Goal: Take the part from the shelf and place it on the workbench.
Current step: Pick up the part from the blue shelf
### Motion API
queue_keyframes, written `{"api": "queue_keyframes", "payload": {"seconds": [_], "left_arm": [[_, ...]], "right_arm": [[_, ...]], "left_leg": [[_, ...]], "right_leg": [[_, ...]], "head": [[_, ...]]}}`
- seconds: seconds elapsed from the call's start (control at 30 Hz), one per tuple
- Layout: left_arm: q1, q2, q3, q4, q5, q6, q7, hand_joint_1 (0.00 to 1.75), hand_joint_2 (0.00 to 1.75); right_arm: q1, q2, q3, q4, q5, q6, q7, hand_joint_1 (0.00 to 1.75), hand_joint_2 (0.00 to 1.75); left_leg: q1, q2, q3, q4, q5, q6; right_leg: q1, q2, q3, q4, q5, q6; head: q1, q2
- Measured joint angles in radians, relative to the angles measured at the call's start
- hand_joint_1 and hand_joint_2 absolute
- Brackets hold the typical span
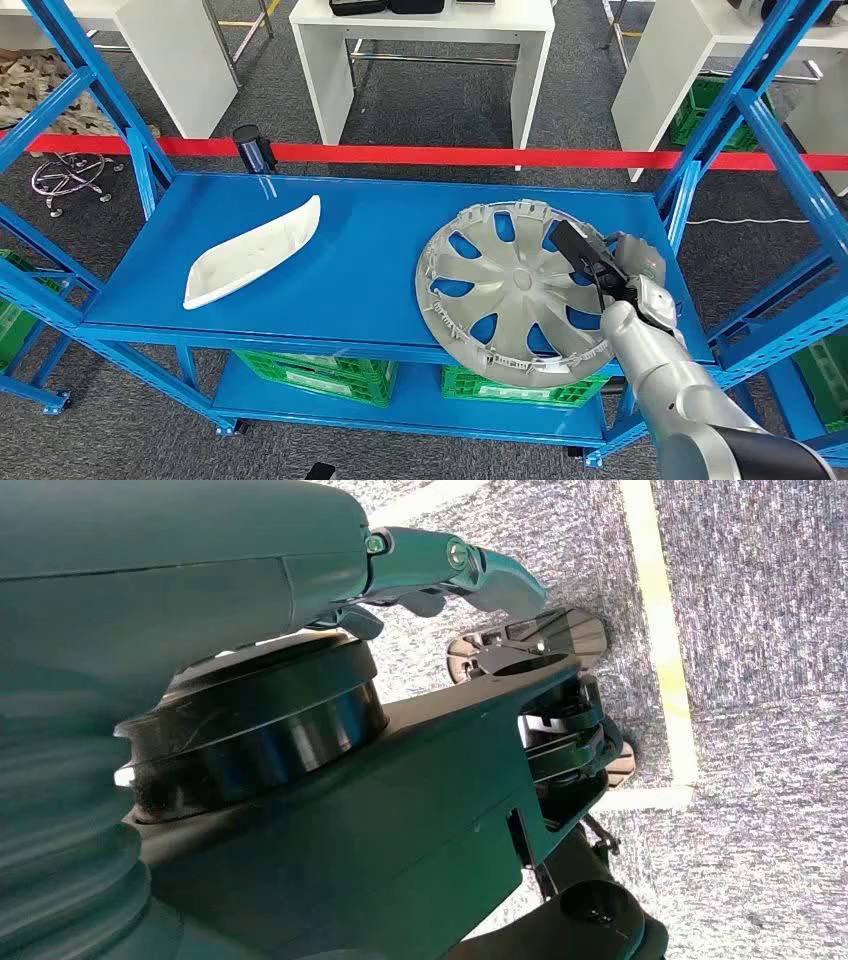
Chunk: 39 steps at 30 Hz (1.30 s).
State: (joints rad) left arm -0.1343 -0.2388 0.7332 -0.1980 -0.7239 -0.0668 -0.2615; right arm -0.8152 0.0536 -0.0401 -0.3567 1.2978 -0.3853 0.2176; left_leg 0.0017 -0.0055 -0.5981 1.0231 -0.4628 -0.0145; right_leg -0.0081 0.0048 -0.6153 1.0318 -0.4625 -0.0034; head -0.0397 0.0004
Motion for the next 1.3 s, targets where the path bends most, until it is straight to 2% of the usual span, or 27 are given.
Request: {"api": "queue_keyframes", "payload": {"seconds": [0.13,0.27,0.43,0.57,0.67,0.83,1.1,1.3], "left_arm": [[0.0,0.0,0.0,0.0,-0.007,0.004,-0.002,0.0,1.75],[0.001,0.0,0.0,0.0,-0.011,0.005,-0.006,0.0,1.75],[0.001,0.002,0.001,0.0,-0.011,0.005,-0.008,0.0,1.75],[0.002,0.005,0.007,0.0,-0.011,0.005,-0.006,0.0,1.75],[0.003,0.006,0.015,0.0,-0.011,0.005,-0.001,0.0,1.75],[0.004,0.007,0.024,0.0,-0.011,0.005,0.001,0.0,1.75],[0.004,0.008,0.035,0.0,-0.012,0.005,0.001,0.0,1.75],[0.008,0.013,0.044,0.0,-0.015,0.005,-0.003,0.0,1.75]], "right_arm": [[0.005,0.009,-0.002,0.0,-0.027,-0.01,-0.055,1.75,1.75],[0.008,0.033,-0.019,-0.004,-0.122,0.008,-0.186,1.75,1.75],[0.007,0.079,-0.067,-0.034,-0.361,0.145,-0.408,1.75,1.75],[0.007,0.113,-0.075,-0.088,-0.535,0.258,-0.513,1.75,1.75],[0.011,0.14,-0.063,-0.15,-0.631,0.322,-0.536,1.75,1.75],[0.022,0.166,-0.003,-0.246,-0.73,0.363,-0.533,1.75,1.75],[0.037,0.169,0.119,-0.336,-0.866,0.385,-0.522,1.75,1.75],[0.079,0.163,0.205,-0.417,-0.997,0.459,-0.534,1.75,1.75]], "left_leg": [[0.0,0.0,0.0,0.0,0.0,0.0],[0.0,0.0,-0.001,0.0,0.0,0.0],[0.001,0.0,-0.001,-0.001,0.0,0.0],[0.001,0.0,-0.001,-0.001,0.001,-0.001],[0.001,0.0,-0.001,-0.001,0.0,-0.001],[0.001,0.0,-0.002,-0.001,0.001,-0.001],[0.001,0.0,-0.002,-0.001,0.001,-0.001],[0.001,0.0,-0.002,-0.001,0.0,-0.001]], "right_leg": [[0.0,0.0,0.0,0.0,0.0,0.0],[0.0,0.0,-0.001,0.0,0.0,0.0],[0.001,0.0,-0.001,0.001,0.0,0.0],[0.001,0.0,-0.001,0.001,0.0,-0.001],[0.001,0.0,-0.002,0.001,0.0,-0.001],[0.001,0.0,-0.002,0.001,-0.001,-0.001],[0.001,0.0,-0.002,0.0,-0.001,-0.001],[0.001,0.0,-0.003,0.0,-0.001,-0.001]], "head": [[0.0,0.0],[0.0,0.0],[0.0,0.0],[0.0,0.0],[0.0,0.0],[0.0,0.0],[0.0,0.0],[0.0,0.0]]}}
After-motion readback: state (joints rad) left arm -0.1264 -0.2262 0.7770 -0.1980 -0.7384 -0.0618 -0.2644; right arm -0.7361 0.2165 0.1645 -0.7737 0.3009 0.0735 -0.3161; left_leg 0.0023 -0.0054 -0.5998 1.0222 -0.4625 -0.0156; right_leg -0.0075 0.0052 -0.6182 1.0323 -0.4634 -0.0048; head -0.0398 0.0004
